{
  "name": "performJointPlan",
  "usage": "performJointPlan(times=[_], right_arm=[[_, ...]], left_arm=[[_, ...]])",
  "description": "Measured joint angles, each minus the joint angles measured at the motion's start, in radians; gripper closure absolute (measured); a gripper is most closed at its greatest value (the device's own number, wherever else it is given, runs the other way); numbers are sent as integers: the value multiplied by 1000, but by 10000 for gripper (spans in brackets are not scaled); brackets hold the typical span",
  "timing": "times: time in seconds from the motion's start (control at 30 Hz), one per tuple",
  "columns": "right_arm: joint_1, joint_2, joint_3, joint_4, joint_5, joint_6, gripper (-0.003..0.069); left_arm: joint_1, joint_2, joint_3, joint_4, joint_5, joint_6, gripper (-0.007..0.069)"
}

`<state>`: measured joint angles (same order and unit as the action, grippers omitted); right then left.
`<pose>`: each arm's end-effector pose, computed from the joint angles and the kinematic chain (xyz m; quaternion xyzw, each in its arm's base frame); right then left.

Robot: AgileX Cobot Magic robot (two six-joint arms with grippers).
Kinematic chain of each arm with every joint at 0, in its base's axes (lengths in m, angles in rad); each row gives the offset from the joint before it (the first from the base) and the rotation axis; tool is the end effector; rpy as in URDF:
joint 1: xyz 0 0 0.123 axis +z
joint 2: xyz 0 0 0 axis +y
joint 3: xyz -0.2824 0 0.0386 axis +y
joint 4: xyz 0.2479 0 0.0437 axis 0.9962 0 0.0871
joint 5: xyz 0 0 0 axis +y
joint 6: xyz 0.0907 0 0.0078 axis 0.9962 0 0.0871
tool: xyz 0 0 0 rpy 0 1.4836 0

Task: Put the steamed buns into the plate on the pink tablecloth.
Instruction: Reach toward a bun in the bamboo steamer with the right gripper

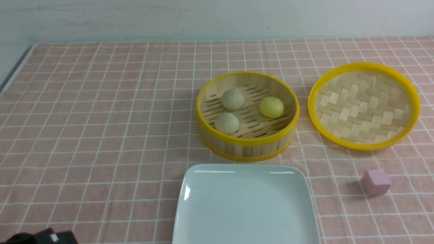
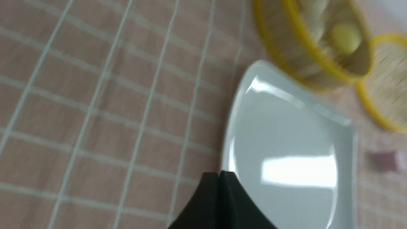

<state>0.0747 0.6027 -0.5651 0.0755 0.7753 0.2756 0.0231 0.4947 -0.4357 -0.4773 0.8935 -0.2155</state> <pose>0.1060 0.0128 0.2889 0.1051 0.9054 0.1060 0.3974 0.0793 -0.0308 0.2586 -0.1834 0.8964 -0.2553 0.3126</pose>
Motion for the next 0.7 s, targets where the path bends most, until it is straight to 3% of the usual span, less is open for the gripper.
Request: performJointPlan(times=[0.13,0.27,0.37,0.5,0.7], right_arm=[[1,278,-124,60,144,-85,669],[67,529,-223,293,136,-298,654],[146,650,-309,383,104,-406,617],[229,800,-451,379,80,-435,531],[295,1025,-737,247,20,-409,389]], left_arm=[[0,191,-69,22,80,113,623],[0,312,-88,0,52,215,623],[0,340,-88,-17,29,225,622],[0,345,-88,-26,3,227,615],[0,345,-88,-29,-33,224,602]])
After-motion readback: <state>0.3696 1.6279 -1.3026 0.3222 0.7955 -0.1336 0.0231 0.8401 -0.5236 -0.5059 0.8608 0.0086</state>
